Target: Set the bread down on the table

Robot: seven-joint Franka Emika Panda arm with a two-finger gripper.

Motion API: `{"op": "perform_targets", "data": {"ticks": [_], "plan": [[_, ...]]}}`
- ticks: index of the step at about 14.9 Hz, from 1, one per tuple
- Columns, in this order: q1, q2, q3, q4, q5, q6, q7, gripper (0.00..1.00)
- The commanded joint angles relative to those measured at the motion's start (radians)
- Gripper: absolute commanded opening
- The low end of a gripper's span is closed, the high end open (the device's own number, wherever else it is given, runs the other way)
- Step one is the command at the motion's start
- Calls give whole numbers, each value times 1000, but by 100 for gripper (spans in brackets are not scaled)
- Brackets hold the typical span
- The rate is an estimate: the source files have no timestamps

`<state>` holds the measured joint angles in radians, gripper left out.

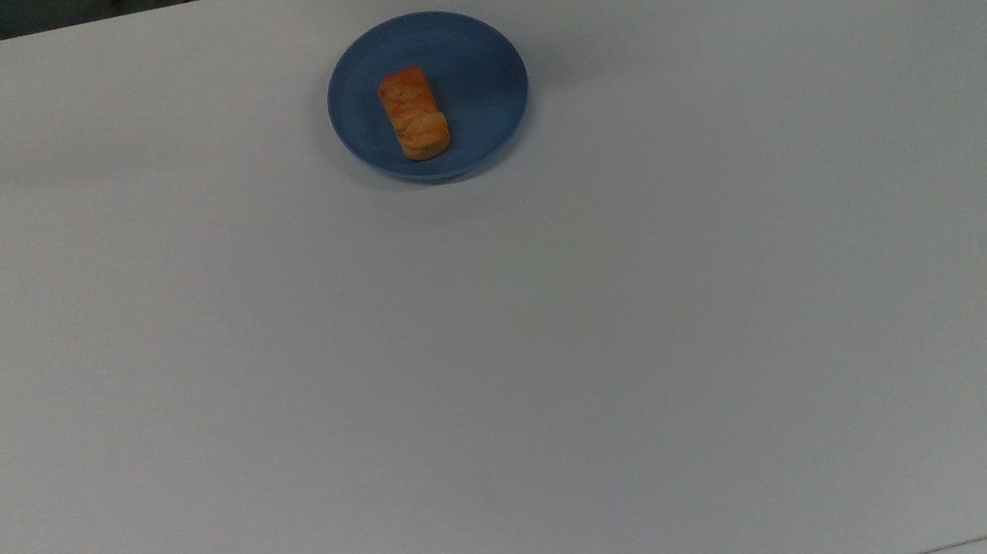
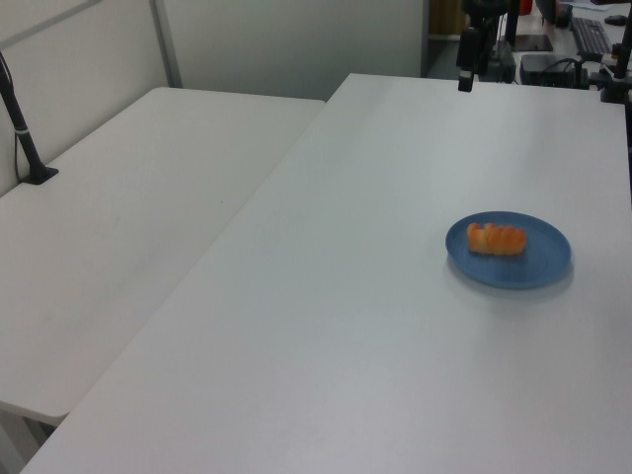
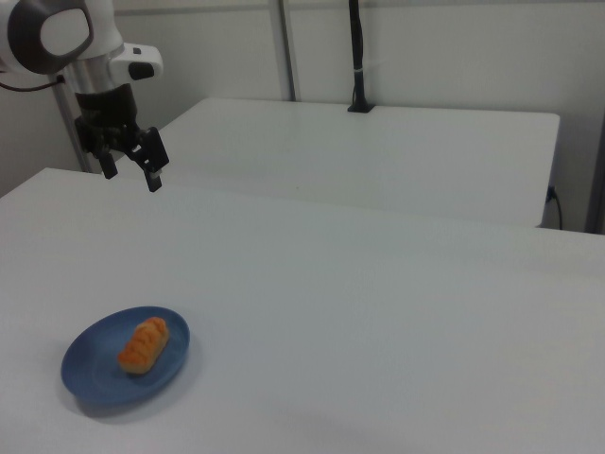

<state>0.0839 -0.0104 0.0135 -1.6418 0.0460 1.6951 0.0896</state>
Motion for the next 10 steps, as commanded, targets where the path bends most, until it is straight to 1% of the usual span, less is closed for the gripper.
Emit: {"op": "perform_targets", "data": {"ticks": [1,7,10], "plan": [[7,-10,-6,-19,14,-12,10,100],[3,-10,-6,-21,14,-12,10,100],[8,-10,-6,-36,12,-14,-4,100]]}}
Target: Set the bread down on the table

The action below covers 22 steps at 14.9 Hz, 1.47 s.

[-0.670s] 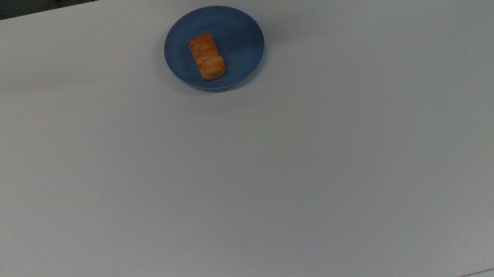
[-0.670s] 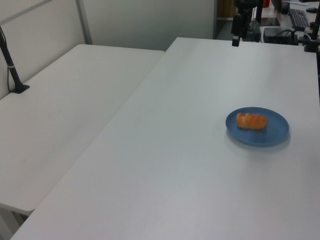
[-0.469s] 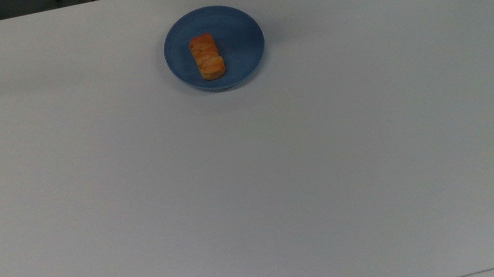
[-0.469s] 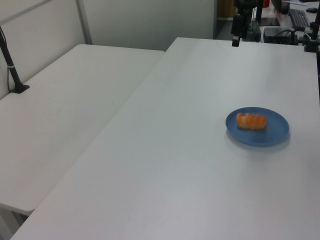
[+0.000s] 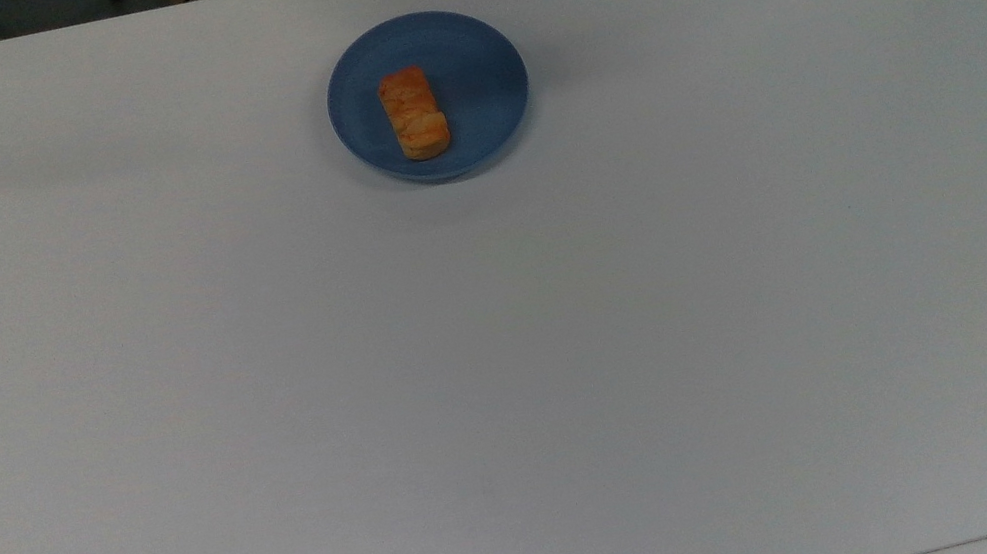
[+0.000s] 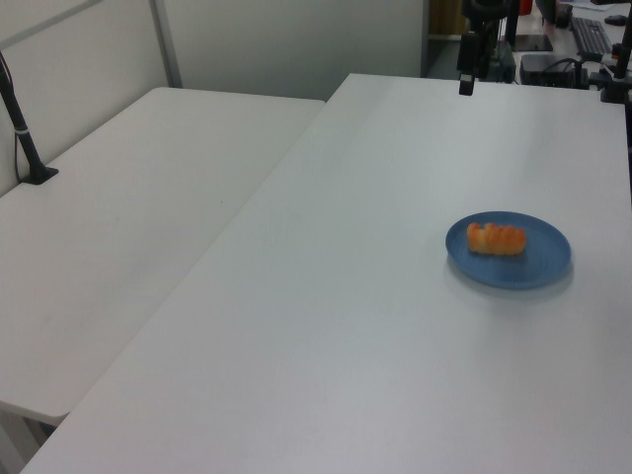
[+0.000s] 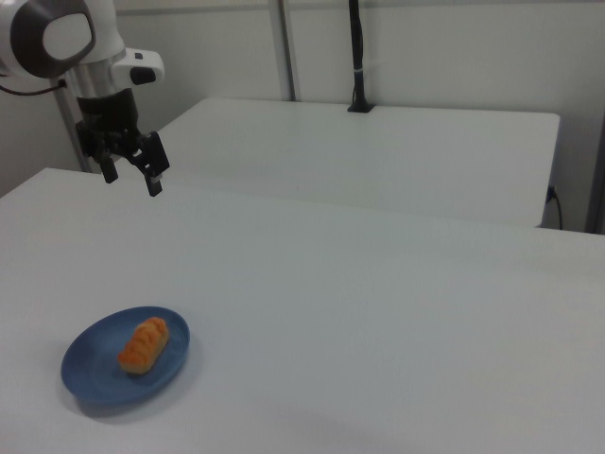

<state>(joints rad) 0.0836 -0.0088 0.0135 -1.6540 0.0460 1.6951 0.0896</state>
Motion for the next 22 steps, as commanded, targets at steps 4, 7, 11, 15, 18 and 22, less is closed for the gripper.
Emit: {"op": "perform_targets", "data": {"ticks": [4,7,11,15,18,22], "plan": [[1,-11,-6,-59,9,-70,-330,100],[8,-13,-3,-58,0,-176,-409,100],[11,6,3,-114,0,-207,-392,100],[15,35,5,-228,2,-142,-392,100],[22,39,6,-323,5,-33,-390,100],[34,81,6,-409,12,104,-312,100]]}}
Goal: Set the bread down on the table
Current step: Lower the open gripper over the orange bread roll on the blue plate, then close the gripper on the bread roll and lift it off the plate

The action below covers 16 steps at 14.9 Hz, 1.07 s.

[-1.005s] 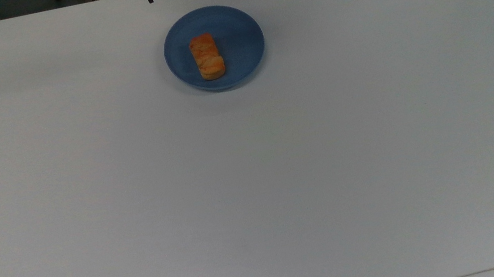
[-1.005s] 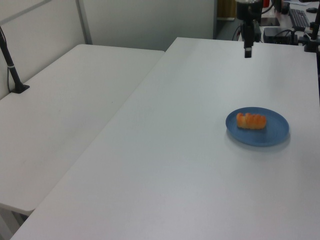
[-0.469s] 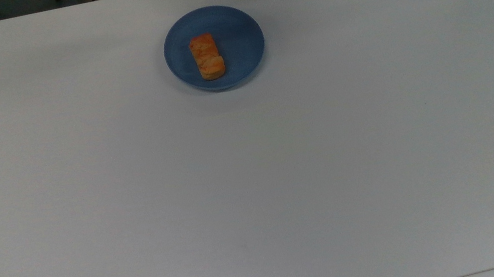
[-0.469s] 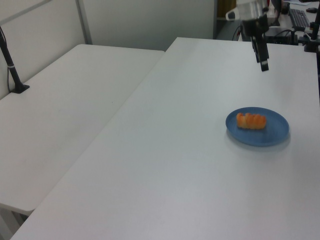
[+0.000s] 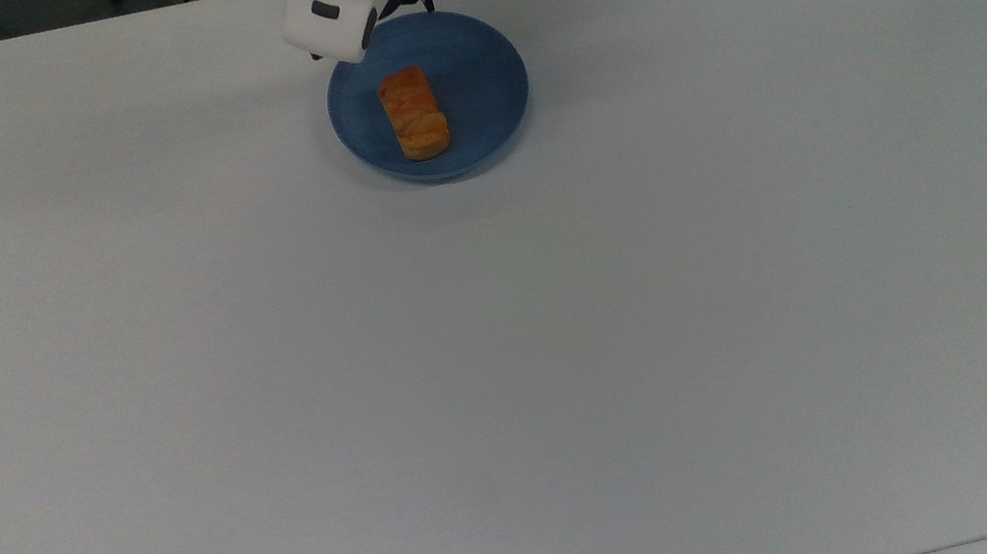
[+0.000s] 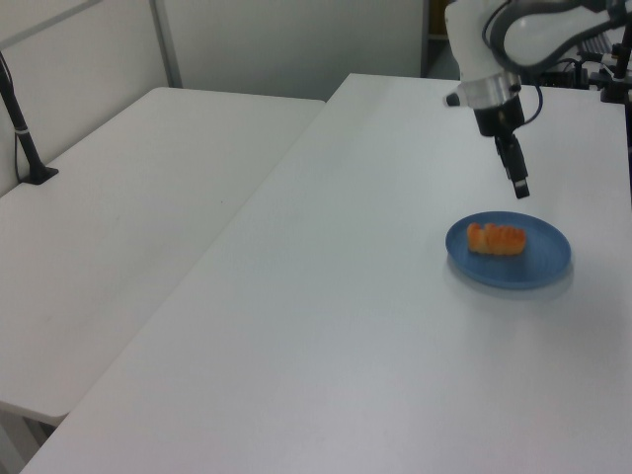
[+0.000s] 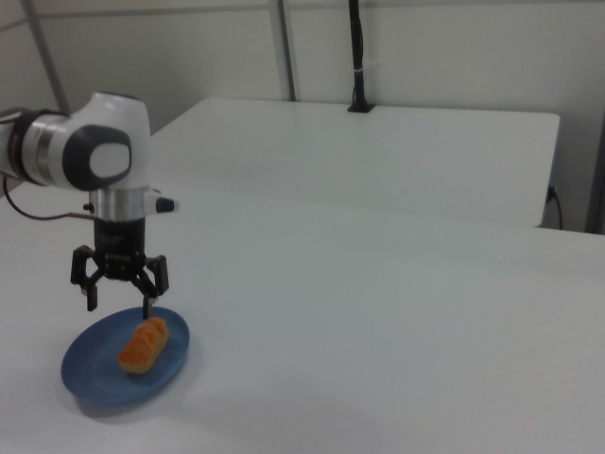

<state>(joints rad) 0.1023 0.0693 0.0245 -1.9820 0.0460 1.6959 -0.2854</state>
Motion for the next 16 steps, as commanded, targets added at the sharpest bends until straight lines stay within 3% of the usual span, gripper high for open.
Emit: {"op": "perform_targets", "data": {"ticks": [1,10,12,15,16], "plan": [[17,15,-3,-99,11,140,92,100],[39,60,-3,-198,0,445,150,100],[37,61,-3,-202,-6,447,150,88],[37,60,-3,-202,-5,421,152,52],[36,58,-3,-202,-5,415,152,44]]}}
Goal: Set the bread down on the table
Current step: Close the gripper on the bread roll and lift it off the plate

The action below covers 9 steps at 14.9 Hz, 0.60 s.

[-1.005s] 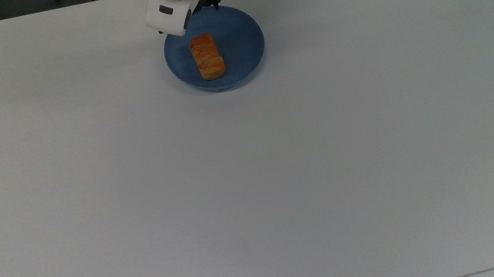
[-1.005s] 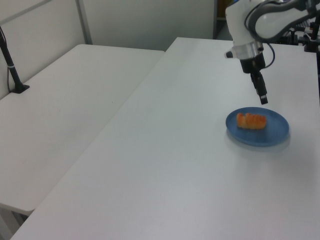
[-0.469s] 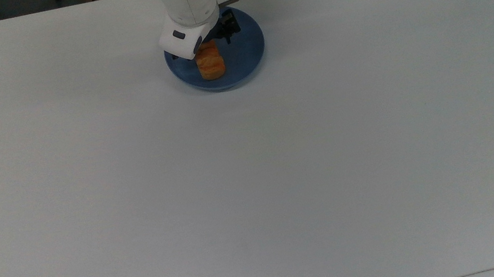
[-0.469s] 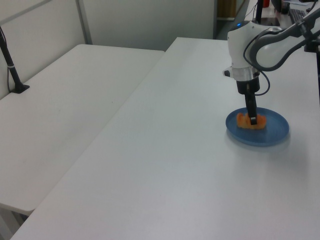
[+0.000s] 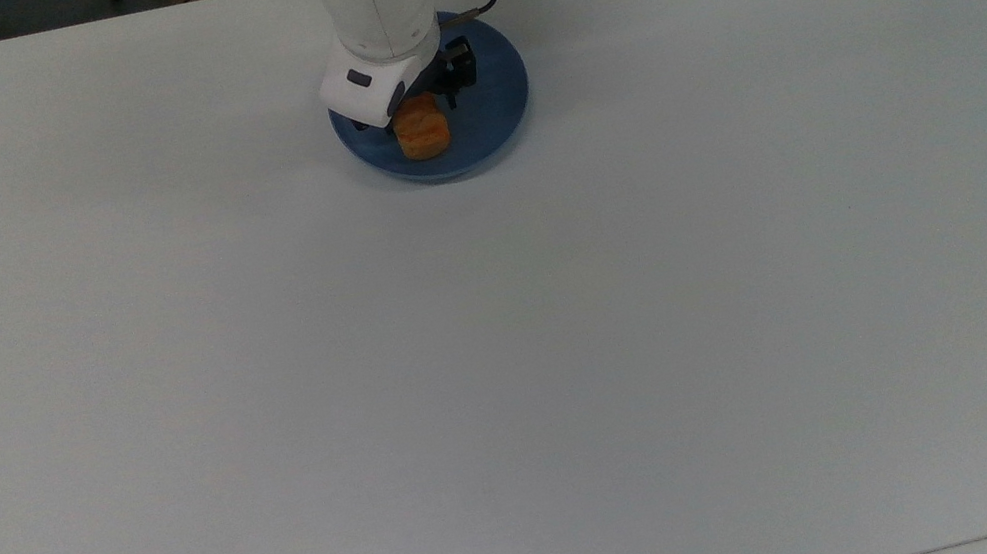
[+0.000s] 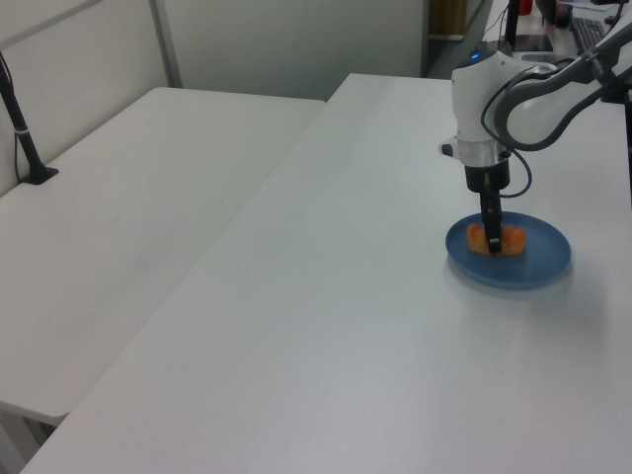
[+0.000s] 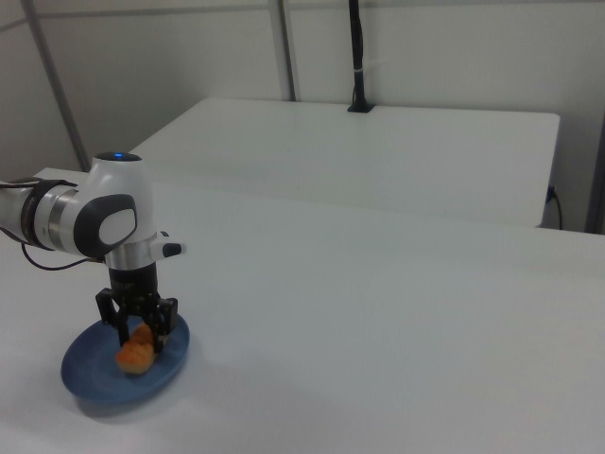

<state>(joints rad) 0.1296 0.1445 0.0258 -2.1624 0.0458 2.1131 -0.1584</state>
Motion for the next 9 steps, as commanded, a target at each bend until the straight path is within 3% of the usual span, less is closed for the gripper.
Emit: {"op": "perform_targets", "data": {"ticks": [1,6,9], "plan": [[7,-20,-4,-22,-6,-7,27,38],[-4,-71,-4,4,-4,-91,27,38],[-28,-114,-12,79,-3,-184,25,38]]}}
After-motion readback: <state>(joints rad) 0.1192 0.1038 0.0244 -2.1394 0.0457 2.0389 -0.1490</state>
